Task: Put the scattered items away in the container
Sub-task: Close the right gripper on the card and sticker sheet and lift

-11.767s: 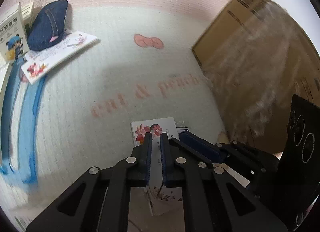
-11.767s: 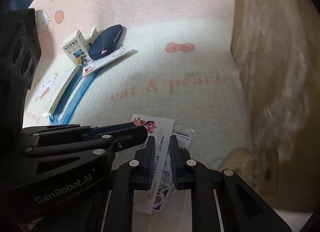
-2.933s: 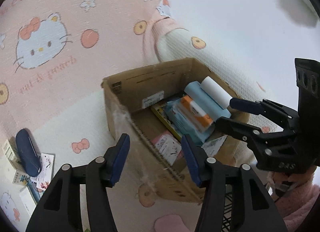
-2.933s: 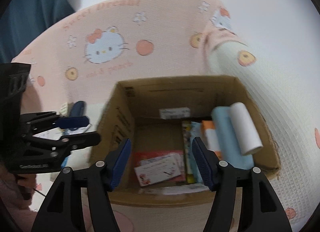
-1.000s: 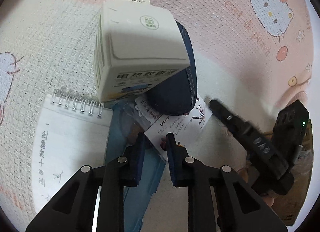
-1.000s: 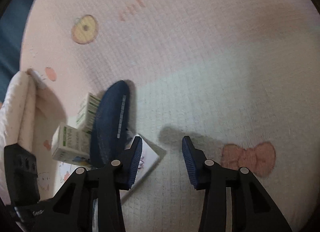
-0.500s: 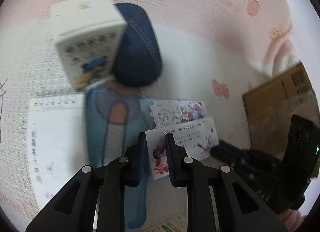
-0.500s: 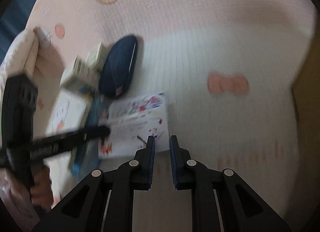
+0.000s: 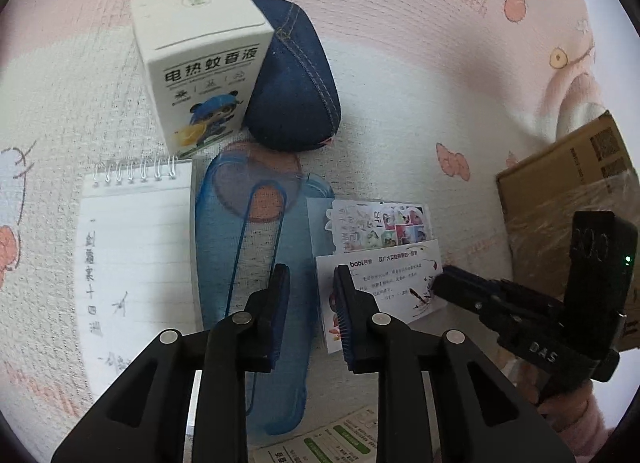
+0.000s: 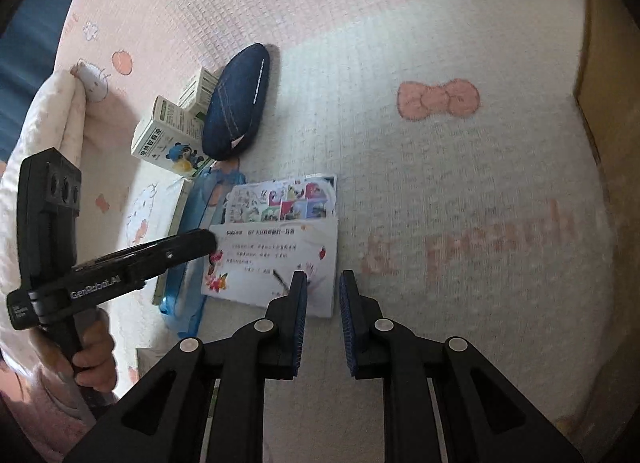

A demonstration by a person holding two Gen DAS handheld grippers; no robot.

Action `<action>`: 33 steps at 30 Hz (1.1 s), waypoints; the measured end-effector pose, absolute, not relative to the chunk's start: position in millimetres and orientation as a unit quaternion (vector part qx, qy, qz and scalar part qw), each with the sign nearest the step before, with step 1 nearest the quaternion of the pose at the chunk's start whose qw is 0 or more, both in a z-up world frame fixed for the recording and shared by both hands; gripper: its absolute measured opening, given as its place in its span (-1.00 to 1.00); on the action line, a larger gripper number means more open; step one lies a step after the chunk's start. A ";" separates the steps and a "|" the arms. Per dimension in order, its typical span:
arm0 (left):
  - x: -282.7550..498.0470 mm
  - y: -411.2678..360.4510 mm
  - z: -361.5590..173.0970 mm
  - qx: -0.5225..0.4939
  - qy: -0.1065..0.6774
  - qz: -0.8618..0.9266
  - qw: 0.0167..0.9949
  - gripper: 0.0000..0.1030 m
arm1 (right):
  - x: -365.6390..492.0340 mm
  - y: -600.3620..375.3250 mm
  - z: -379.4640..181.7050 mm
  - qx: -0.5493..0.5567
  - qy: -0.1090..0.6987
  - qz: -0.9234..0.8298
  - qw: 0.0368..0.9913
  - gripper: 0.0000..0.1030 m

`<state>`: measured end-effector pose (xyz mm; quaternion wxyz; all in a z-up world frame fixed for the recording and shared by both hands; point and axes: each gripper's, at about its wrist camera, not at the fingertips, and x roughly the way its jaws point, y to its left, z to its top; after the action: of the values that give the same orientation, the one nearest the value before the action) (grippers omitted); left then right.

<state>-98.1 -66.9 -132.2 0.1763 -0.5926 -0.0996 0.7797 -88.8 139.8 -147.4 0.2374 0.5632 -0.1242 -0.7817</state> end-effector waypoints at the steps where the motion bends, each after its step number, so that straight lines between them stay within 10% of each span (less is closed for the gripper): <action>1: -98.4 -67.8 -132.5 -0.593 -0.106 0.778 0.178 -0.45 | -90.4 138.8 -147.1 0.561 -0.124 -0.783 0.237 -0.75; 16: -100.2 -62.1 -132.8 -0.596 -0.107 0.778 0.169 -0.50 | -105.2 131.3 -156.2 0.560 -0.172 -0.768 0.257 -0.71; 33: -103.1 -61.1 -132.9 -0.593 -0.081 0.782 0.172 -0.63 | -95.3 88.7 -140.3 0.571 -0.013 -0.788 0.232 -0.55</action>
<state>-103.1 -61.1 -132.9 0.1723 -0.5931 -0.0813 0.7823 -95.3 88.7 -140.3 0.2315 0.5707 -0.0133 -0.7878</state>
